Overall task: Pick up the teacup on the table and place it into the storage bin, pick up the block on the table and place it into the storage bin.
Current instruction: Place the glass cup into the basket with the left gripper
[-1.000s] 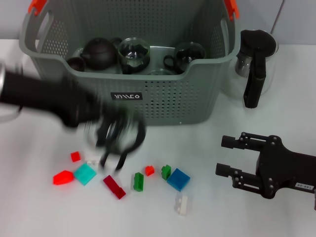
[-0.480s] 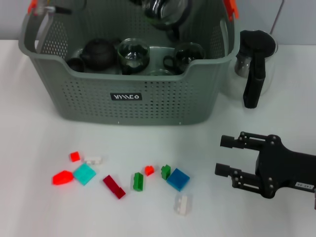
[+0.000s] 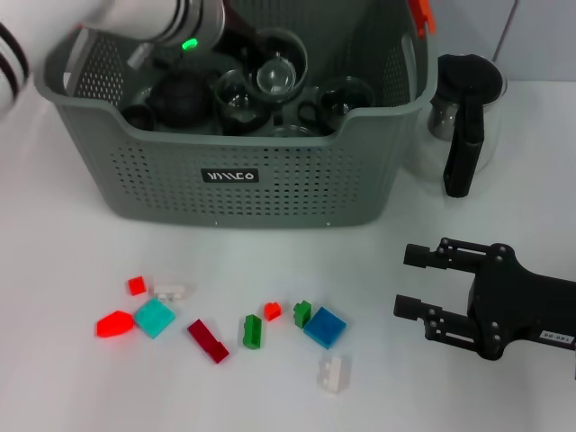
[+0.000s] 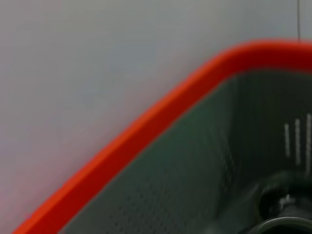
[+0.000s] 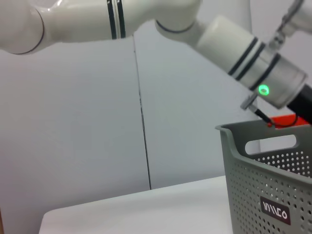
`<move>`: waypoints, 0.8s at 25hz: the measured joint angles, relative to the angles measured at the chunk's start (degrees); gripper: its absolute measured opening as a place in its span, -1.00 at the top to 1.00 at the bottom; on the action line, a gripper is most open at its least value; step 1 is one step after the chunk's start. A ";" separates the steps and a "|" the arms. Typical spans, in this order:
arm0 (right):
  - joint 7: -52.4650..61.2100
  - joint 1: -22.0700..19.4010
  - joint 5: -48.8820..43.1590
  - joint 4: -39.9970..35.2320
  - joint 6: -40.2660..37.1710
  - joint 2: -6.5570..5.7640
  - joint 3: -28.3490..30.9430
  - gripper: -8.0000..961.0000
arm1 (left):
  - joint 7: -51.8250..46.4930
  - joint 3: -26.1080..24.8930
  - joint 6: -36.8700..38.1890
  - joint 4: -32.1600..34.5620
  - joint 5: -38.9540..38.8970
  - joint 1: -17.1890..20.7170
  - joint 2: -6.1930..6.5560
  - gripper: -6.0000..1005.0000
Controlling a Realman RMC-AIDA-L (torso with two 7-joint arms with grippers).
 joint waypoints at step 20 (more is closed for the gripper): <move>0.26 -0.11 -0.01 0.39 0.00 -0.06 0.06 -0.31 | -4.50 1.69 12.56 -15.06 -10.96 6.93 0.07 0.10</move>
